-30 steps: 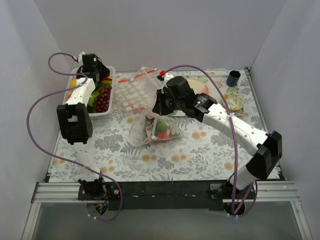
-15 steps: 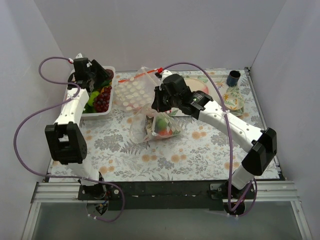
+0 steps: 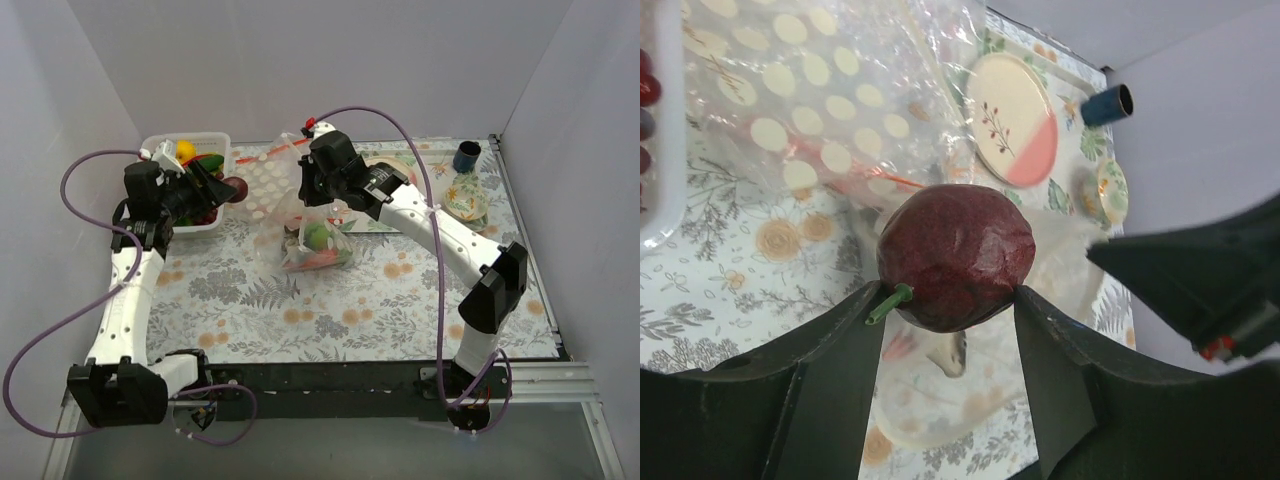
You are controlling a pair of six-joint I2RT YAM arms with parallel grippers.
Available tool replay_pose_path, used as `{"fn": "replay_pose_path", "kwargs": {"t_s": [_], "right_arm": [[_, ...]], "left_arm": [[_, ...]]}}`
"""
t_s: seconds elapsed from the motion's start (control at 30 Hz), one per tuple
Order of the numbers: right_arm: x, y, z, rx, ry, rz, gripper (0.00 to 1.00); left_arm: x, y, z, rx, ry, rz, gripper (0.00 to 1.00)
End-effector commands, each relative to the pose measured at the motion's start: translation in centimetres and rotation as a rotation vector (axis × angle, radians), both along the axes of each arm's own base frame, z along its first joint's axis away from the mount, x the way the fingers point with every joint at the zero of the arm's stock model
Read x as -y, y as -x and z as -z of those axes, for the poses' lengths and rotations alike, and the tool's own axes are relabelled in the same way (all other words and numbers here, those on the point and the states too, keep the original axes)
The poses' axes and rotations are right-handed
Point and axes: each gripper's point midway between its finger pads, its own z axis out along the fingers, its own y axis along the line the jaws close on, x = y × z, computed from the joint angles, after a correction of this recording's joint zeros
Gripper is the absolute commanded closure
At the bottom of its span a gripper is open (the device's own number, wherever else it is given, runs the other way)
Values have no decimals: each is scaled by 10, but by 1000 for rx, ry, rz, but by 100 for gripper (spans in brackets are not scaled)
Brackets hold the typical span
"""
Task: Place the food in the zip-top bag and seal the zipper
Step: Place the fake fruit in the zipper food storage bag.
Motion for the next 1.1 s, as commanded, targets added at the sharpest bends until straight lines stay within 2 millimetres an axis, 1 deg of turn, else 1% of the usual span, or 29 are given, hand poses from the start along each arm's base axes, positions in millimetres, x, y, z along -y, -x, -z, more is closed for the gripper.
{"fn": "replay_pose_path", "kwargs": {"t_s": [0.0, 0.03, 0.07, 0.1, 0.13, 0.17, 0.27, 0.3, 0.37, 0.5, 0.53, 0.57, 0.63, 0.67, 0.7, 0.73, 0.77, 0.8, 0.83, 0.87, 0.9, 0.93, 0.97, 1.0, 1.03, 1.07], "right_arm": [[-1, -13, -18, 33, -5, 42, 99], [-4, -15, -25, 43, -17, 45, 99], [-6, -17, -20, 32, -7, 49, 99], [-6, -18, -19, 27, -1, 53, 99], [-8, -20, -26, 34, -14, 53, 99], [-10, -21, -23, 27, -11, 56, 99], [-15, -22, -26, 16, -31, 55, 99], [-18, -21, -28, 12, -43, 51, 99], [-22, -23, -33, 12, -58, 50, 99], [-28, -20, -37, 10, -69, 42, 99], [-29, -19, -37, 9, -74, 42, 99], [-30, -18, -41, 15, -81, 37, 99], [-30, -15, -40, 15, -79, 34, 99], [-28, -14, -44, 21, -84, 35, 99], [-28, -13, -40, 18, -78, 36, 99], [-26, -12, -41, 20, -81, 36, 99], [-24, -10, -43, 24, -82, 37, 99], [-22, -10, -44, 28, -78, 44, 99], [-19, -10, -41, 27, -67, 49, 99], [-15, -9, -44, 36, -66, 53, 99], [-10, -11, -44, 50, -57, 68, 99], [-6, -13, -36, 44, -35, 82, 99], [-1, -13, -36, 41, -36, 88, 99], [11, -22, -33, 20, -41, 109, 99], [23, -24, -30, -6, -51, 120, 99], [31, -24, -27, -41, -80, 109, 99]], "left_arm": [[17, 41, -11, 26, 11, 125, 47], [18, 44, -12, 32, 10, 129, 47], [19, 49, -15, 46, 12, 134, 47], [22, 53, -16, 46, 20, 154, 47], [23, 55, -15, 46, 23, 161, 47], [25, 57, -15, 45, 28, 172, 47], [31, 59, -9, 42, 29, 201, 47], [33, 60, -3, 29, 28, 208, 47], [42, 63, 3, 23, 9, 240, 47], [52, 65, 9, 9, 7, 277, 46], [55, 64, 12, -2, 6, 288, 46], [55, 62, 14, -6, -4, 278, 46], [55, 55, 21, -28, -5, 272, 46], [57, 51, 22, -27, 2, 273, 47], [58, 48, 22, -36, 8, 273, 47], [60, 45, 24, -46, 15, 274, 47], [60, 41, 16, -20, 20, 273, 46], [61, 39, 10, -6, 26, 269, 43], [61, 36, 4, 0, 43, 256, 42], [62, 30, -11, 32, 49, 253, 40], [63, 27, -21, 47, 59, 248, 33], [63, 23, -28, 49, 82, 233, 28], [63, 16, -47, 92, 92, 222, 27], [62, 11, -54, 107, 95, 204, 25], [61, 7, -61, 115, 110, 186, 23], [60, 1, -67, 120, 113, 169, 21]]}}
